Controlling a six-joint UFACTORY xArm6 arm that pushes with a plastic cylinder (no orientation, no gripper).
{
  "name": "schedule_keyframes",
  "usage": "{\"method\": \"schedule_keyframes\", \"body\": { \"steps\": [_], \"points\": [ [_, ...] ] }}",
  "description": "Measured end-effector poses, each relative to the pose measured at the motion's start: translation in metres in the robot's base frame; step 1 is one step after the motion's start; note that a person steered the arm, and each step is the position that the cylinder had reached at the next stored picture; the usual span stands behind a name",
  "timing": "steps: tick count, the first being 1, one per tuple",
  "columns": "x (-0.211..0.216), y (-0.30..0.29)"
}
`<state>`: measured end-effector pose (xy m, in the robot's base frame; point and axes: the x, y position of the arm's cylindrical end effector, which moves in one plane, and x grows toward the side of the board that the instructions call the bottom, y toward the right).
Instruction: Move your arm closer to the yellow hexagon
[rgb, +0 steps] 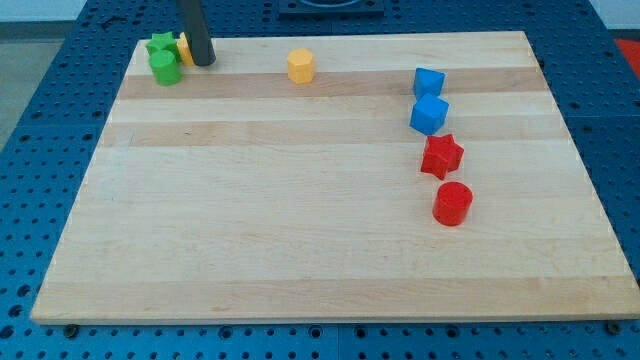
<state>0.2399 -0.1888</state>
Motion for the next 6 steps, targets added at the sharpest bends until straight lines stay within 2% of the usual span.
{"method": "schedule_keyframes", "body": {
  "steps": [1, 4, 5, 6],
  "points": [
    [-0.003, 0.028],
    [-0.024, 0.187],
    [0.001, 0.211],
    [0.008, 0.197]
  ]
}}
